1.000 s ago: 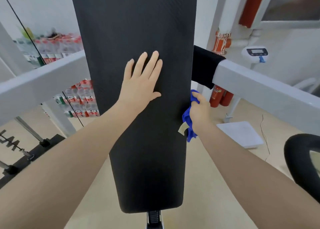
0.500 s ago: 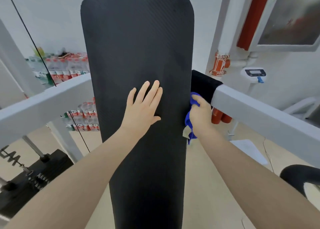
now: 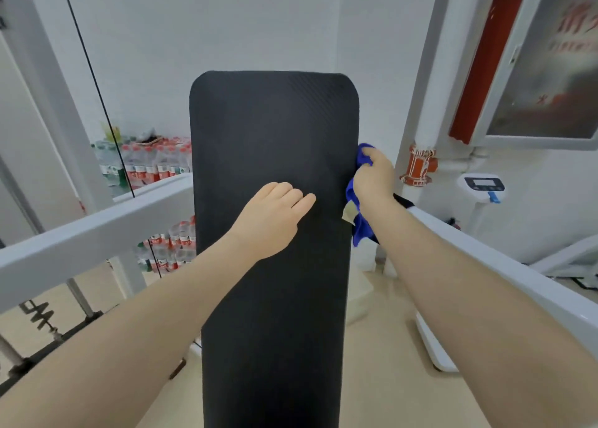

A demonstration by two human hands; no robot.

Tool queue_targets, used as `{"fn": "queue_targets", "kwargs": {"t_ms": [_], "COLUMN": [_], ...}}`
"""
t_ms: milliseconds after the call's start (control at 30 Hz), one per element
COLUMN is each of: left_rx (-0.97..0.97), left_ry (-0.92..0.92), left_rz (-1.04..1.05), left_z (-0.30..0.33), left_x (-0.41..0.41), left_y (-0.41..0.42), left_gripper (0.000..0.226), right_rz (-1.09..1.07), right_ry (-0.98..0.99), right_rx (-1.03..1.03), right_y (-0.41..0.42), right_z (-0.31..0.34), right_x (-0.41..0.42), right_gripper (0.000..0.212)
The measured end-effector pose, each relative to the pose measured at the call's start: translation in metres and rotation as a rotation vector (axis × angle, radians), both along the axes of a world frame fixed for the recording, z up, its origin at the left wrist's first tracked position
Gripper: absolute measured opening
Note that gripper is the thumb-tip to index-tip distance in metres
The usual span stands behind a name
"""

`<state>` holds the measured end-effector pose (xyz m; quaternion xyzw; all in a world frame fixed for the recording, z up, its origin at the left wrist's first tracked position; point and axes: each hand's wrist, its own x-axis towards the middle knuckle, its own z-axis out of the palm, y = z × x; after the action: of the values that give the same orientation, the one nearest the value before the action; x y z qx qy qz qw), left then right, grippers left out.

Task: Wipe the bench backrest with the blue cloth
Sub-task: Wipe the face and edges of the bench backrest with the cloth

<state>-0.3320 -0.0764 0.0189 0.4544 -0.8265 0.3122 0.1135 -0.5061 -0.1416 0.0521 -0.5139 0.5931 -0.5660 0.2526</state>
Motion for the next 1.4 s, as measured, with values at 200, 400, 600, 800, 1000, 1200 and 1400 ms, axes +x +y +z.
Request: {"fn": "queue_targets", "kwargs": {"t_ms": [200, 400, 600, 800, 1000, 1200, 1400], "left_rx": [-0.129, -0.141, -0.116, -0.217, -0.208, -0.213, -0.165], "left_ry": [0.024, 0.063, 0.007, 0.065, 0.075, 0.088, 0.103], "left_rz": [-0.046, 0.143, 0.214, 0.101, 0.059, 0.041, 0.02], "left_z": [0.051, 0.074, 0.086, 0.082, 0.079, 0.078, 0.078], "left_x": [-0.001, 0.012, 0.017, 0.025, 0.029, 0.033, 0.034], "left_y": [-0.015, -0.035, -0.055, -0.067, -0.068, -0.073, -0.072], "left_gripper": [0.056, 0.087, 0.106, 0.105, 0.106, 0.103, 0.101], "right_rz": [0.054, 0.069, 0.129, 0.288, 0.146, 0.282, 0.161], "right_ry": [0.033, 0.056, 0.116, 0.083, 0.351, 0.944, 0.838], "right_rx": [-0.174, -0.106, -0.213, -0.232, -0.315, -0.332, -0.264], "right_y": [-0.014, -0.016, -0.064, -0.049, -0.067, -0.066, -0.066], "right_z": [0.037, 0.0, 0.078, 0.063, 0.105, 0.149, 0.141], "right_x": [-0.001, -0.007, -0.005, -0.025, -0.002, 0.02, 0.001], "right_gripper": [0.043, 0.046, 0.051, 0.046, 0.05, 0.048, 0.056]}}
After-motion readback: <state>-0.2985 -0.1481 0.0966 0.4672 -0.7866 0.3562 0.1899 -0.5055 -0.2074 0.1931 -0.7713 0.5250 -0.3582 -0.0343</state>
